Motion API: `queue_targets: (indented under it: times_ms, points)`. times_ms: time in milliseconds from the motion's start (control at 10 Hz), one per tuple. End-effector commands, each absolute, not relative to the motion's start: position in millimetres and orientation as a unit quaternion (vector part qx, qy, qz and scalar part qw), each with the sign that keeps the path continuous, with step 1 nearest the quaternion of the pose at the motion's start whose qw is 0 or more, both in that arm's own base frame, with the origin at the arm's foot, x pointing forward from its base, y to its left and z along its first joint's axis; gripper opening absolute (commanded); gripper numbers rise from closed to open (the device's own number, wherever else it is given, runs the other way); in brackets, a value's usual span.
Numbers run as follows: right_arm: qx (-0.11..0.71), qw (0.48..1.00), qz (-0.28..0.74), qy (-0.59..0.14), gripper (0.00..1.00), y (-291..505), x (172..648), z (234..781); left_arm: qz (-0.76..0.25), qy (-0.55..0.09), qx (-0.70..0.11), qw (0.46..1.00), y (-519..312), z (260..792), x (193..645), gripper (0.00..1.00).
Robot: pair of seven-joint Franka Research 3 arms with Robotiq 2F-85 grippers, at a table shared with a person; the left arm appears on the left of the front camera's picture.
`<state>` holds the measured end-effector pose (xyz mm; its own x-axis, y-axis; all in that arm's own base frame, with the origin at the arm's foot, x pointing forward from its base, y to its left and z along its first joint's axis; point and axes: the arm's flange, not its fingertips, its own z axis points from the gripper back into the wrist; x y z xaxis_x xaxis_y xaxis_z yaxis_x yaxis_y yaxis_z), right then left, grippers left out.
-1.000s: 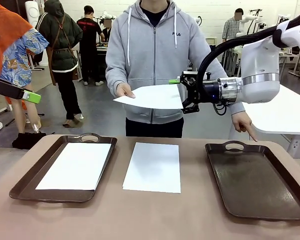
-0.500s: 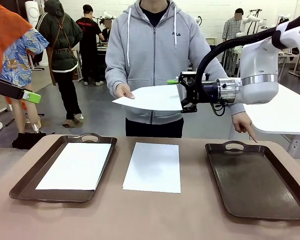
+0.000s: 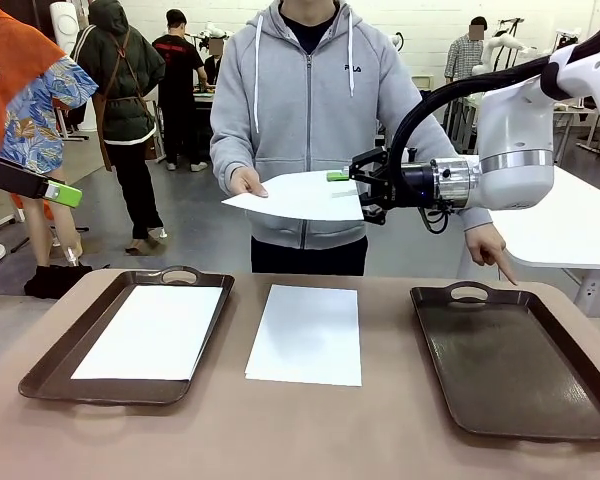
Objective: Sort the A4 documents.
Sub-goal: Receive the A4 Paper.
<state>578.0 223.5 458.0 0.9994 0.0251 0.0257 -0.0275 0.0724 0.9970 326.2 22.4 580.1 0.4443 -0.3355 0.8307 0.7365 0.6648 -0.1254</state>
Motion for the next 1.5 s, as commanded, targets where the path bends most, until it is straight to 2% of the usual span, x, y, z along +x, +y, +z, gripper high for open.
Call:
queue_targets:
  times_ms: [0, 100, 200, 300, 1000, 1100, 1400]
  points:
    - [0.690, 0.724, 0.008, 0.005, 0.29, 225.3, 583.7, 457.9, -0.332, -0.412, -0.245, 0.813, 22.4, 579.5, 326.7, 1.00]
    - [0.690, 0.724, 0.007, 0.005, 0.17, 225.2, 583.5, 457.7, -0.332, -0.412, -0.245, 0.813, 22.4, 579.5, 326.7, 1.00]
    - [0.691, 0.723, 0.008, 0.005, 0.11, 225.1, 583.6, 457.5, -0.332, -0.412, -0.245, 0.813, 22.4, 579.5, 326.7, 1.00]
    - [0.692, 0.722, 0.008, 0.006, 0.00, 225.0, 583.3, 456.5, -0.332, -0.412, -0.245, 0.813, 22.4, 579.5, 326.7, 1.00]
    - [0.692, 0.721, 0.023, 0.028, 0.00, 226.6, 576.7, 453.6, -0.332, -0.412, -0.245, 0.813, 22.4, 579.5, 326.7, 1.00]
    - [0.681, 0.732, 0.012, 0.006, 0.00, 223.6, 578.8, 453.2, -0.332, -0.412, -0.245, 0.813, 22.4, 579.5, 326.7, 1.00]
    - [0.681, 0.732, 0.012, 0.006, 0.00, 223.6, 578.8, 453.2, -0.332, -0.412, -0.245, 0.813, 22.4, 579.5, 326.7, 1.00]
